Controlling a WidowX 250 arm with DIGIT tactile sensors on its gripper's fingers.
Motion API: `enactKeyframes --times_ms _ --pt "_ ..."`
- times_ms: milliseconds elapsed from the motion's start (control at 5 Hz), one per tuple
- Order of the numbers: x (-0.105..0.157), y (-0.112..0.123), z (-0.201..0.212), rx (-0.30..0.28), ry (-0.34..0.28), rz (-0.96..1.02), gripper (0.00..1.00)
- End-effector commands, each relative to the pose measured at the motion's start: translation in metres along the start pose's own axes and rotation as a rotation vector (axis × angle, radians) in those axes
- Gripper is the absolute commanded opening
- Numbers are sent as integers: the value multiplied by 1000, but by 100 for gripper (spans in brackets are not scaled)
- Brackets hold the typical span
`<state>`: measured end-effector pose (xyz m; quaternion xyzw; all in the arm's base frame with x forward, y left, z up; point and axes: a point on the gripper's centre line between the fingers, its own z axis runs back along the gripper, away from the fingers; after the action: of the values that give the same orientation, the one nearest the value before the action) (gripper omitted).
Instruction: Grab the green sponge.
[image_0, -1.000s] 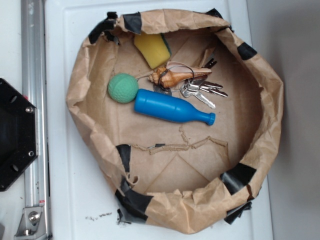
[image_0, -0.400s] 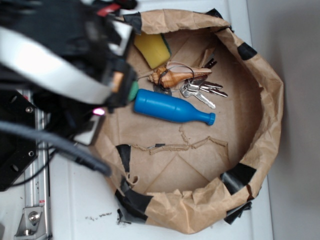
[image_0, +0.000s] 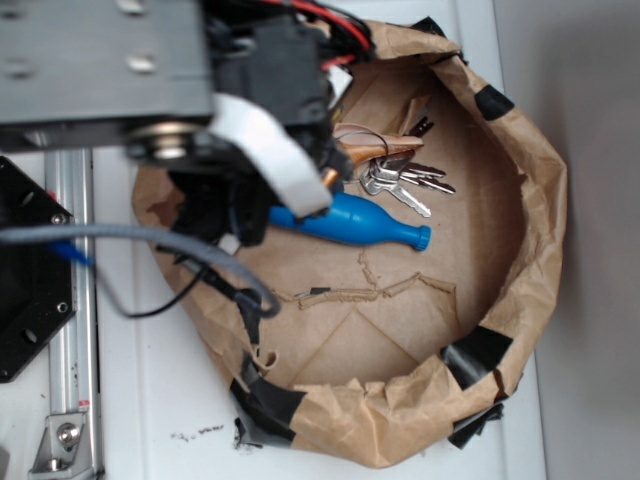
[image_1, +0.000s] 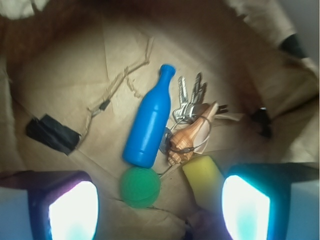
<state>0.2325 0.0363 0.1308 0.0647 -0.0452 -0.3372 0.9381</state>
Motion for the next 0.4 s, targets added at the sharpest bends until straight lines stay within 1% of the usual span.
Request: enactKeyframes --times_ms 0,200 --pt "11 17 -34 28 89 -74 100" --pt "8 15 -45 35 75 -158 100"
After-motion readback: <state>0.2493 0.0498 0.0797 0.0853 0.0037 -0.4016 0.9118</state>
